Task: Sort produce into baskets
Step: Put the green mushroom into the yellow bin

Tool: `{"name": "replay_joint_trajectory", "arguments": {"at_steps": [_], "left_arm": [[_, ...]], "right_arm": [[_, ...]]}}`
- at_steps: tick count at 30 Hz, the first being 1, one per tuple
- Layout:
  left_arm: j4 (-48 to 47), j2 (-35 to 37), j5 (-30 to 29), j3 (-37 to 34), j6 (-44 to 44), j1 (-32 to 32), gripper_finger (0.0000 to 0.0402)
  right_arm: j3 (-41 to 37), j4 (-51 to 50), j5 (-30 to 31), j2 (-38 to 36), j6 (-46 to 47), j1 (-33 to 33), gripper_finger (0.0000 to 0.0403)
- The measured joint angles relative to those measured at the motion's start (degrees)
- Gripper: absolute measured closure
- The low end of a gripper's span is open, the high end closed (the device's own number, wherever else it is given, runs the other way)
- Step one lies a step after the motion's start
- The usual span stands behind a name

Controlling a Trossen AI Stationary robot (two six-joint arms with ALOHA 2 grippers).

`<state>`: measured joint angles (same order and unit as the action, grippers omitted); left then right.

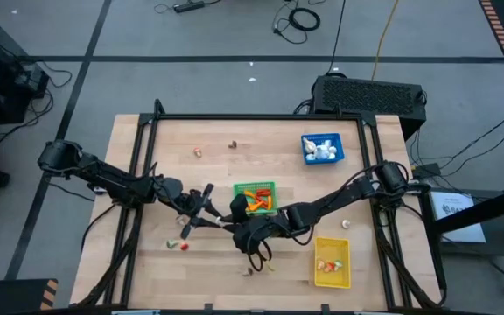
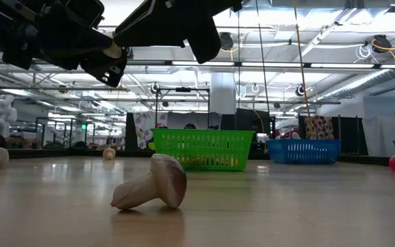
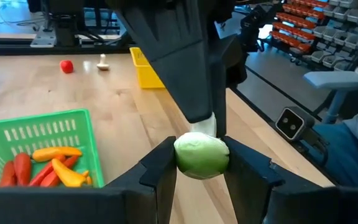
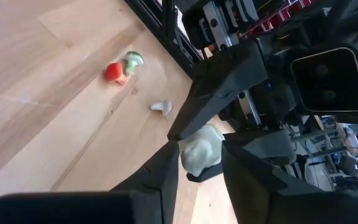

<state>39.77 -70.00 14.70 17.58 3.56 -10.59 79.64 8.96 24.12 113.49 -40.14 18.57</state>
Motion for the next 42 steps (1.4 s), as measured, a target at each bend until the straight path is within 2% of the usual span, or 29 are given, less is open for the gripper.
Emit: {"name": "replay_joint_trajectory", "arguments": {"at_steps": [11,16,21,26,31,35,38,42], "left_arm": [[0.0,-0.2,-0.4,0.0,0.1,-0.1,0.0274],[-0.1,-0.2,-0.9,0.0,-3.8,-1.3,0.0265],[-0.2,-0.2,-2.1,0.0,-5.5,-1.7,0.0221],[-4.0,1.1,-2.1,0.1,-5.5,-1.6,0.0169],[-18.1,6.4,-2.1,0.1,-4.4,-0.6,0.0148],[-26.7,10.6,-1.5,0.0,4.7,-0.6,0.0146],[-30.4,12.1,-1.2,0.1,9.3,-2.6,0.0146],[-32.2,12.1,-3.1,0.1,11.2,-6.8,0.0146]], "right_arm": [[0.0,-0.2,-0.1,0.0,0.1,-0.1,0.0391],[0.0,-0.1,-0.5,0.0,0.4,-0.1,0.0395],[0.0,-0.1,0.2,0.0,5.8,0.1,0.04],[0.0,-2.8,0.4,-1.1,18.0,1.0,0.0401],[0.0,-15.6,0.0,-5.1,33.7,3.2,0.0401],[0.0,-29.0,-0.8,-9.4,52.5,5.2,0.0401],[0.0,-38.6,-6.6,-13.3,65.1,6.2,0.0401],[0.0,-49.7,-16.2,-17.8,83.4,7.9,0.0401]]}}
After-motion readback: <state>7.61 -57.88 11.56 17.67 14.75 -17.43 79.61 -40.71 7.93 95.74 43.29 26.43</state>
